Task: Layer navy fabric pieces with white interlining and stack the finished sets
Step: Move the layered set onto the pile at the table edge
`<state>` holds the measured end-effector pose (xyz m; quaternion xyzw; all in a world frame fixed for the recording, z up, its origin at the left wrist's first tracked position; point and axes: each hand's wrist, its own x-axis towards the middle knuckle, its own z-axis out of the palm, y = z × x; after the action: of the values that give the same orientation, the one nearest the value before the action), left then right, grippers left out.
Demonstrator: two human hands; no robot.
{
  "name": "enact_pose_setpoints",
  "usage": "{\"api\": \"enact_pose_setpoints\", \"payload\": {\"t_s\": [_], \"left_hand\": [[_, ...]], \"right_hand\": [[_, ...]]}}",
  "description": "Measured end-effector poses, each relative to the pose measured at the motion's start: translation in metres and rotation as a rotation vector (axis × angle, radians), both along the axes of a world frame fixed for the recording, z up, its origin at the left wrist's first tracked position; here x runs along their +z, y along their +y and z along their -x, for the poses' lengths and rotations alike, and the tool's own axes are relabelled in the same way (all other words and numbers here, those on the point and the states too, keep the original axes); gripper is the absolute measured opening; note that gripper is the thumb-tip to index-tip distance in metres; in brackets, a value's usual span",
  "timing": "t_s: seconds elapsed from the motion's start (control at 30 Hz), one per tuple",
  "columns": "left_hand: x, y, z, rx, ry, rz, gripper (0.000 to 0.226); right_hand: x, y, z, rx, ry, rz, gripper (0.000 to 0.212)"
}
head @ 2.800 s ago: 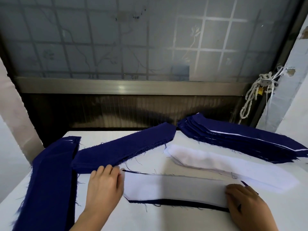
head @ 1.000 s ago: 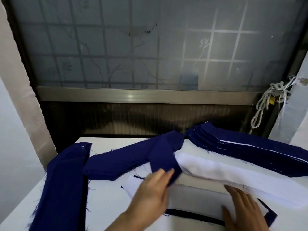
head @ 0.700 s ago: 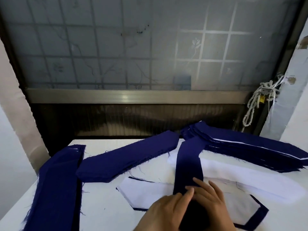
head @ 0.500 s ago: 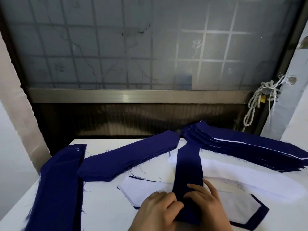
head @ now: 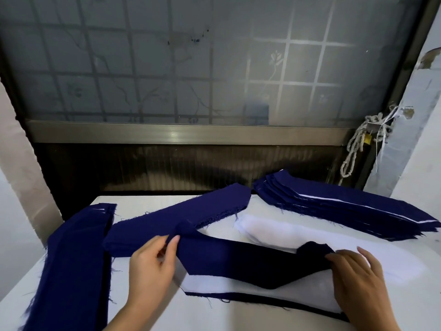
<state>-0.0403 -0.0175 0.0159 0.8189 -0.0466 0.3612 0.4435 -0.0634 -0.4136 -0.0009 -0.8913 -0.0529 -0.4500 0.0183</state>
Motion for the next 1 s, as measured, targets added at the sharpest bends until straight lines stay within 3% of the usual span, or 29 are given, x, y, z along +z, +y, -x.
{"api": "enact_pose_setpoints", "payload": {"t_s": [0.17, 0.27, 0.37, 0.57, 0.7, 0.77, 0.83, 1.0], "left_hand": [[-0.024, -0.002, -0.004, 0.048, 0.154, -0.036, 0.029], [-0.029, 0.001, -0.01, 0.038, 0.283, -0.004, 0.011], [-0.032, 0.003, -0.013, 0.019, 0.414, -0.016, 0.013], [-0.034, 0.009, -0.014, -0.04, 0.448, 0.344, 0.031], [-0.029, 0.014, -0.012, -0.037, 0.452, 0.469, 0.036], [-0.028, 0.013, -0.011, -0.019, 0.435, 0.507, 0.037], [-0.026, 0.011, -0.008, 0.034, 0.422, 0.489, 0.035], [-0.022, 0.007, -0.006, 0.188, 0.474, 0.278, 0.026]], "right_hand": [[-0.011, -0.005, 0.012, -0.006, 0.092, -0.052, 0.041], [-0.009, -0.005, 0.012, 0.06, 0.174, -0.044, 0.036], [-0.008, -0.007, 0.01, 0.029, 0.183, -0.098, 0.032], [-0.005, -0.009, 0.016, -0.092, 0.146, -0.306, 0.02], [0.0, -0.005, 0.021, -0.092, 0.09, -0.365, 0.019], [0.001, -0.003, 0.023, -0.118, 0.084, -0.564, 0.026], [0.0, -0.003, 0.025, -0.113, 0.04, -0.759, 0.032], [0.001, -0.008, 0.024, -0.047, 0.089, -0.93, 0.03]]}}
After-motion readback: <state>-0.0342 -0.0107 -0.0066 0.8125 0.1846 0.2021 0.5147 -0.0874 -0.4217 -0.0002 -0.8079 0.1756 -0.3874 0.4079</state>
